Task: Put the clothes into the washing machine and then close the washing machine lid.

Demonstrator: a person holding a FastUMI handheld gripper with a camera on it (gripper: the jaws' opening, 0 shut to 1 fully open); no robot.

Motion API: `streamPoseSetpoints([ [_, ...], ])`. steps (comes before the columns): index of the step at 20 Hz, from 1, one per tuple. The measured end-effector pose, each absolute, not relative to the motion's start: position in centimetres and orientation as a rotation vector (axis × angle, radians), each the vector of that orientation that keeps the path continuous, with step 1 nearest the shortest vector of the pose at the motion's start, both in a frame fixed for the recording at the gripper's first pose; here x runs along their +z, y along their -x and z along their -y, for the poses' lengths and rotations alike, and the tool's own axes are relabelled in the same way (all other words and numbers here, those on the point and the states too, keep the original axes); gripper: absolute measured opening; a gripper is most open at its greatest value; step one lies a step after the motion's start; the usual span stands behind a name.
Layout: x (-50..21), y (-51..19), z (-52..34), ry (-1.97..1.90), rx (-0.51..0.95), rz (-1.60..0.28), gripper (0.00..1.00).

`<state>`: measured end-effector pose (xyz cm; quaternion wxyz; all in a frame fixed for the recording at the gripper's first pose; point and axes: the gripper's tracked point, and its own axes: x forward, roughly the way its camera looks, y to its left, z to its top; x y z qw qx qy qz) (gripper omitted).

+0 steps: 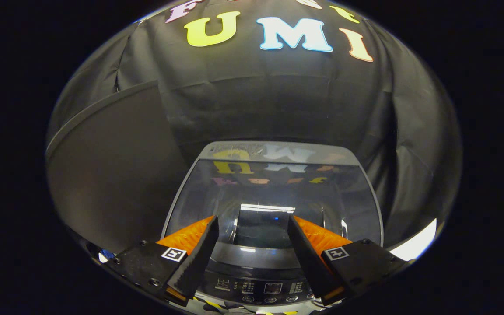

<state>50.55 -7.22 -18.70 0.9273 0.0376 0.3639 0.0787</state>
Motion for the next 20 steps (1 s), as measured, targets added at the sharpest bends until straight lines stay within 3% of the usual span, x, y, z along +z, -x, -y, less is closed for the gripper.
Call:
streamPoseSetpoints([
  [6,-15.7,-50.5,8.1,-0.091,0.188,-0.687,0.98],
  [11,-8.5,-49.8,8.0,-0.167,0.185,-0.511,0.98],
  [20,8.1,-35.3,10.5,-0.316,0.069,-0.144,0.98],
])
